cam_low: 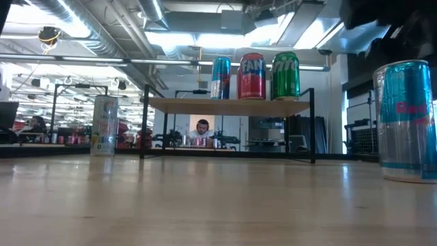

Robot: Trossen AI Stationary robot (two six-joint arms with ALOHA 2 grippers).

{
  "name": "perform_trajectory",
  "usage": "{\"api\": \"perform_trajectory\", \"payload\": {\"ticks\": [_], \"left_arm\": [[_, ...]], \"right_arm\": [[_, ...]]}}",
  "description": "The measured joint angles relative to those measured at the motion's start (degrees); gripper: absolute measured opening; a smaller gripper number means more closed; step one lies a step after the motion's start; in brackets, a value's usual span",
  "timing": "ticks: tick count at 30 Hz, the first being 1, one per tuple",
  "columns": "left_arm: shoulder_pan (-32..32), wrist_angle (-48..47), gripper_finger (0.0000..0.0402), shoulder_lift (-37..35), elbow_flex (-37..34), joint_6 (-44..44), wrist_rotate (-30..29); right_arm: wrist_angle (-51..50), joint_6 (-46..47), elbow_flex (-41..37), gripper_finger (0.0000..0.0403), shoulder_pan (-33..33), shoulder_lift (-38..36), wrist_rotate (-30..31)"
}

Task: Place canned beverage on shelf
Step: Put the blue soda can on the shelf aligned with the other blue soda can

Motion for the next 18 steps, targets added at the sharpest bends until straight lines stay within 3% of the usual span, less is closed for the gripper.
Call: {"api": "perform_trajectory", "payload": {"ticks": [6, 14, 18], "left_arm": [[3.52, 9.59, 0.0316, 1.09, 0.02, 6.55, 1.15], [8.4, 26.41, 0.0316, 6.81, 0.02, 16.42, 0.88], [9.45, 36.85, 0.0316, 11.0, 0.0, 18.97, 0.15]], "right_arm": [[-3.18, 2.58, 4.95, 0.0354, 1.58, -7.88, -0.47], [-2.99, 15.38, 5.38, 0.0353, 9.22, -20.93, 15.17], [-3.18, 22.38, 3.8, 0.0353, 14.4, -24.94, 19.3]]}}
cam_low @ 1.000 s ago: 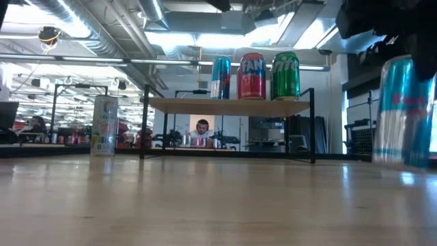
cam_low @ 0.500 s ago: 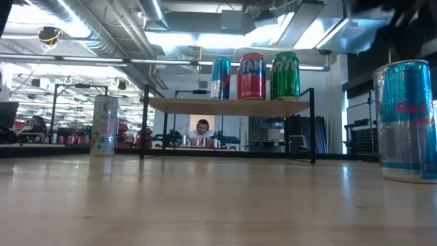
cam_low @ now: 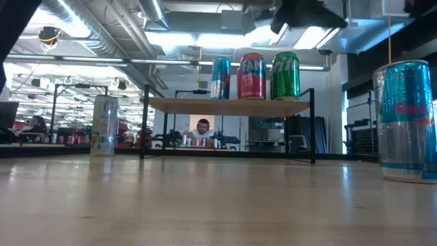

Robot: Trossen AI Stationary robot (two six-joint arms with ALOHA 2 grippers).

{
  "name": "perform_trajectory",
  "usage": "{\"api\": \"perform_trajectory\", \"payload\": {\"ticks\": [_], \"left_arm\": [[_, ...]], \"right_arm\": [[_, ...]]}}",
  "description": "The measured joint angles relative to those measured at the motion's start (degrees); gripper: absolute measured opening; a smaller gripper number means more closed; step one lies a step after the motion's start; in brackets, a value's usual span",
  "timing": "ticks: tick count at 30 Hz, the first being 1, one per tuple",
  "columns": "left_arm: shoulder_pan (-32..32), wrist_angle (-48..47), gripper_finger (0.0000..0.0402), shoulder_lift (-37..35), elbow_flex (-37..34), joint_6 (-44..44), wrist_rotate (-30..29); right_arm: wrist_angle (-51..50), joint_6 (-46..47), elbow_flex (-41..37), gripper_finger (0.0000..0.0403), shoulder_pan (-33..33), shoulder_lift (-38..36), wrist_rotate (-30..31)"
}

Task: Place canned beverage on shelf
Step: Put the blue soda can on the shelf aligned with the other blue soda can

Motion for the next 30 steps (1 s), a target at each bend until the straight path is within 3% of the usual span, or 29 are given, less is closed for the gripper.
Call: {"api": "perform_trajectory", "payload": {"ticks": [5, 9, 30], "left_arm": [[0.26, 6.3, 0.0316, 4.34, 0.0, 0.04, -4.06], [0.26, 10.73, 0.0316, 7.15, 0.0, 0.02, -2.1], [-0.37, 18.97, 0.0315, 16.57, -0.02, -0.27, -2.93]], "right_arm": [[0.0, 4.38, -1.29, 0.0353, 5.03, -1.51, 3.87], [0.18, 5.61, -2.76, 0.0353, 7.03, -1.23, 4.89], [0.64, 7.31, -6.68, 0.0353, 6.99, -0.18, 2.89]]}}
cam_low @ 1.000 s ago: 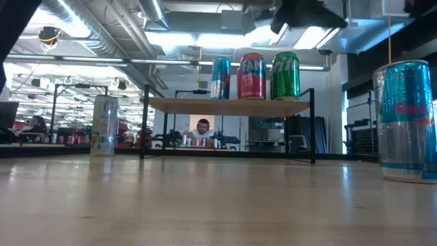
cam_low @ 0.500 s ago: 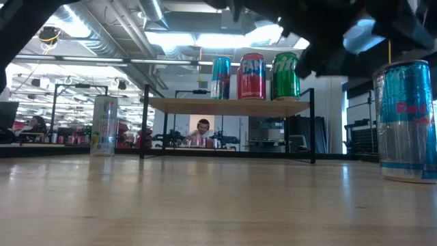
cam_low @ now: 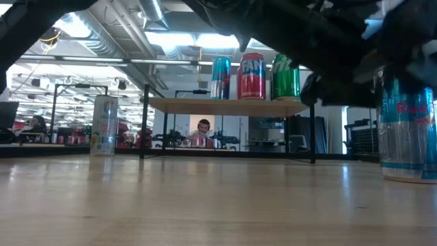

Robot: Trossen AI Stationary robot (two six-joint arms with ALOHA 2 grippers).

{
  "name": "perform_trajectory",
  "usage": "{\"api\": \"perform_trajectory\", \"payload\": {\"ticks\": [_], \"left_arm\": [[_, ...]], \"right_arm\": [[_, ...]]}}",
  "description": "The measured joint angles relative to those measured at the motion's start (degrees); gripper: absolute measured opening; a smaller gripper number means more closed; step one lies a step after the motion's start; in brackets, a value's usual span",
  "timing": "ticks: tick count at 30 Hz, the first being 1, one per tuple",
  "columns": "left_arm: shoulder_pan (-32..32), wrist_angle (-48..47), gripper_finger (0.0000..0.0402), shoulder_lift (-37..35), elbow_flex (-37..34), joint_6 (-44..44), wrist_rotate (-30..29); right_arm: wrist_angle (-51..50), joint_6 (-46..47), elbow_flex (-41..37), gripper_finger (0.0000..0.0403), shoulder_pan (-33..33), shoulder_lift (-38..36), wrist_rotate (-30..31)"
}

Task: Place canned beverage on shelf
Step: Put the blue soda can on the shelf aligned with the other blue soda can

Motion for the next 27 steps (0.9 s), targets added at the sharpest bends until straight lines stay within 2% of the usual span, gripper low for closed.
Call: {"api": "perform_trajectory", "payload": {"ticks": [5, 11, 15, 18, 27], "left_arm": [[-0.09, -0.15, 0.0276, 0.0, 0.02, 1.53, -2.51], [1.02, -0.28, 0.0177, -0.28, 0.02, 1.34, -2.16], [1.09, -3.42, 0.0172, -2.72, 0.0, 3.11, -0.94], [1.04, -9.08, 0.0172, -7.54, -0.09, 5.39, 0.04], [4.4, -38.86, 0.0172, -27.67, 0.12, 11.76, 0.83]], "right_arm": [[0.0, -0.1, 0.0, 0.0353, 0.0, 0.0, 0.16], [0.0, -0.12, 0.0, 0.0353, 0.0, 0.0, 0.25], [0.0, -0.14, 0.0, 0.0353, 0.0, 0.02, 0.45], [0.02, -0.2, 0.0, 0.0353, 0.0, 0.0, 1.32], [3.68, -2.87, 0.0, 0.0353, -1.84, 1.11, 6.76]]}}
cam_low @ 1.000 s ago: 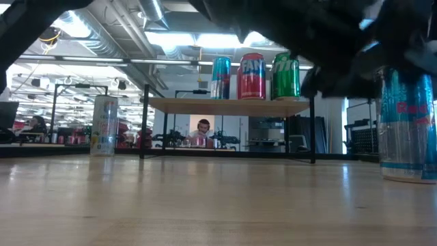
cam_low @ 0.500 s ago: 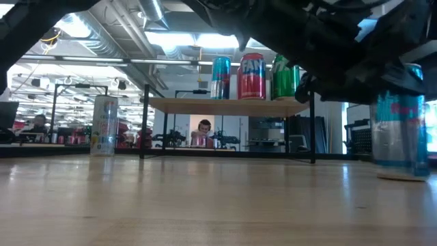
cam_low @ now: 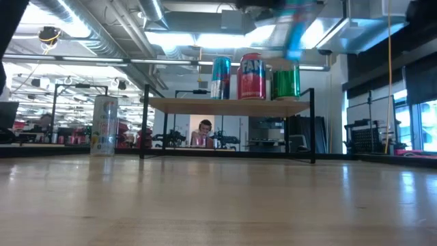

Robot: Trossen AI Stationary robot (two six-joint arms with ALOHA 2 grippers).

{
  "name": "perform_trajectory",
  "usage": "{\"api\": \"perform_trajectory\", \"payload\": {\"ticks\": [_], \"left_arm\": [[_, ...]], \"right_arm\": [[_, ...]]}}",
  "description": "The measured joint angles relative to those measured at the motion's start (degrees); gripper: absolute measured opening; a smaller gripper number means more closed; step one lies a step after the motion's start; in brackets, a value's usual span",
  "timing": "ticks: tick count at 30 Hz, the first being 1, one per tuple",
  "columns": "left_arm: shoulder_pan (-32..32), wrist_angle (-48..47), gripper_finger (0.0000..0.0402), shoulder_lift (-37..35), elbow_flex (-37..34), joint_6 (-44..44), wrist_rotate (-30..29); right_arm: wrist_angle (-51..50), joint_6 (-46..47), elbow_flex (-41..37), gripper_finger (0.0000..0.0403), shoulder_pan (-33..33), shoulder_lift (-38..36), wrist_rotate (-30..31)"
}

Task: Place canned beverage on shelf
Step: Put the blue soda can on the shelf aligned with the other blue soda can

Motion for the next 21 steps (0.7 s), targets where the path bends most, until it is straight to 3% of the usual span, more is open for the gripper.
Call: {"api": "perform_trajectory", "payload": {"ticks": [5, 14, 17, 21], "left_arm": [[6.77, -12.44, 0.0172, -6.56, -0.05, 3.42, 2.83], [20.71, -16.06, 0.0172, -9.36, -0.21, 15.61, 22.23], [24.94, -14.91, 0.0172, -12.54, -2.68, 17.82, 27.38], [29.92, -6.05, 0.0172, -18.73, -11.29, 18.34, 31.85]], "right_arm": [[3.21, -5.6, 0.0, 0.0353, -8.56, -0.06, 0.79], [10.12, -21.4, 0.0, 0.0353, -33.78, 0.07, -9.79], [12.24, -24.62, 0.0, 0.0353, -41.1, 0.01, -13.26], [15.05, -27.61, 0.02, 0.0353, -48.42, 0.37, -16.42]]}}
